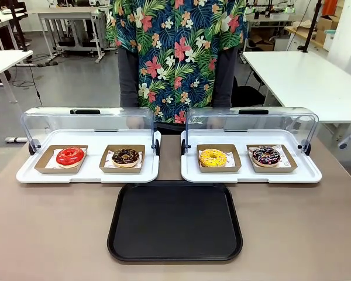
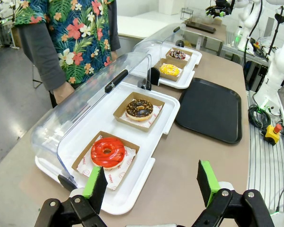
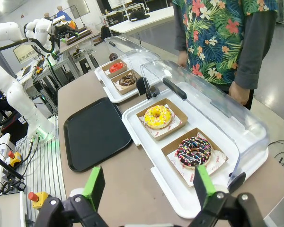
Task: Move the fourth donut from the left to the tray.
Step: Pick up the Paper togo box containing the Donut indicated by the person and place it on the Handle tray.
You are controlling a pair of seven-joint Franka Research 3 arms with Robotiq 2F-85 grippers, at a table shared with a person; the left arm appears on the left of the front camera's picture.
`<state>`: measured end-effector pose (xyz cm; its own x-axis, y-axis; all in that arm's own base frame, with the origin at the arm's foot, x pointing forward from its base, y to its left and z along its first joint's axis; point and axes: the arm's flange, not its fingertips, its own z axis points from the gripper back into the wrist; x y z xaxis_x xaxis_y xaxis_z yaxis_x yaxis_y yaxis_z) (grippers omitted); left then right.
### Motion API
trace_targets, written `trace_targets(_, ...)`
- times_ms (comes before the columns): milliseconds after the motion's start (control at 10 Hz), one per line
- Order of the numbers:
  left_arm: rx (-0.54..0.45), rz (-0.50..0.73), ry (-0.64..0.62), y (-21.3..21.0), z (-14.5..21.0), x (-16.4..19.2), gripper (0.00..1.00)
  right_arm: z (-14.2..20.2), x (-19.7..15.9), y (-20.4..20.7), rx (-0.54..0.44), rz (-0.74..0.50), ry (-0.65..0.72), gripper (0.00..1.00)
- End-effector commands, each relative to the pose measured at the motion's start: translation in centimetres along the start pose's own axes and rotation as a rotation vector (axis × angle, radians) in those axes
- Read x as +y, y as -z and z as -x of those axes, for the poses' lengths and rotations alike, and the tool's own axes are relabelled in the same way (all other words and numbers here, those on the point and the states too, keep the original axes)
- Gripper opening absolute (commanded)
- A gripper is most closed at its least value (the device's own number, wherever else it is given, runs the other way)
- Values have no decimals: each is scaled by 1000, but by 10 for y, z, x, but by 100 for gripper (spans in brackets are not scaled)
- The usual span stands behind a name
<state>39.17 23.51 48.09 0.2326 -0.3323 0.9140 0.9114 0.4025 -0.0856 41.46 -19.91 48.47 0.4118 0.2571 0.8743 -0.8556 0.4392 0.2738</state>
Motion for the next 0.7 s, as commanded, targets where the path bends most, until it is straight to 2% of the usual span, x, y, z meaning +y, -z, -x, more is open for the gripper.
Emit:
trace_targets(0,-8,9,-6,-1,-1,-1,100,-2,0,2,-25,-2,-14,100)
trace_targets(600,-8,9,-6,-1,-1,-1,100,-2,0,2,-25,-2,-14,100)
